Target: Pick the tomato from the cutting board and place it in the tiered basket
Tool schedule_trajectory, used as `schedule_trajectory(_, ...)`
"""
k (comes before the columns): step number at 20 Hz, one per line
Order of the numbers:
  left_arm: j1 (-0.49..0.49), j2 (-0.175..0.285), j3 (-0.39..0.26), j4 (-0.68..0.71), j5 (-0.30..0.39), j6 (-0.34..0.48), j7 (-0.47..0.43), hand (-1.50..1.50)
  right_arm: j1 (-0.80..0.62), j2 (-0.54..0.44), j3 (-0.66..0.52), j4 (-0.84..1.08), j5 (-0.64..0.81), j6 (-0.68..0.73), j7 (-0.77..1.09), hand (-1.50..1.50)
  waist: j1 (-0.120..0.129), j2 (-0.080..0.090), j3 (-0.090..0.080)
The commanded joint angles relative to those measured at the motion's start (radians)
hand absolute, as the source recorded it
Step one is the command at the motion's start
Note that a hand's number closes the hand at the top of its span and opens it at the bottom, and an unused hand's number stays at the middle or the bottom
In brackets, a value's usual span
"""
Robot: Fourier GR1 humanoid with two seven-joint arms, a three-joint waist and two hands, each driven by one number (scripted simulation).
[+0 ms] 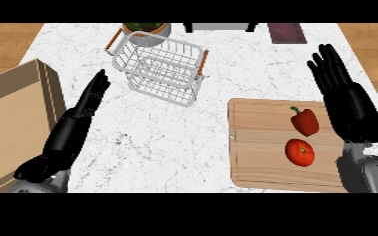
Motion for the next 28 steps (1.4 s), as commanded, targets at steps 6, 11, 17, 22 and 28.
schedule_trajectory(6,0.21,-0.036,0.098,0.191,0.034,0.166,0.147,0.0,0.155,-0.152,-0.294,-0.081,0.255,-0.334,-0.068,1.5,-0.079,-0.001,-0.021)
schedule_trajectory(11,0.263,-0.099,0.079,0.201,0.062,0.183,0.145,0.0,0.284,0.086,-0.511,-0.037,0.233,-0.708,-0.032,-1.5,-0.108,-0.007,-0.016)
schedule_trajectory(17,0.243,-0.146,0.019,0.214,0.002,0.196,0.132,0.0,0.629,0.3,-0.341,-0.475,0.336,-0.709,-0.059,-1.5,-0.035,0.001,-0.018)
schedule_trajectory(22,0.179,-0.156,0.028,0.231,0.005,0.195,0.162,0.0,0.798,0.234,-0.152,-0.452,0.484,-0.576,0.198,-1.5,-0.008,0.017,-0.022)
schedule_trajectory(28,0.183,-0.151,0.004,0.217,-0.014,0.187,0.17,0.0,0.942,0.092,-0.076,-0.556,0.731,-0.435,0.483,-1.5,0.034,0.028,-0.024)
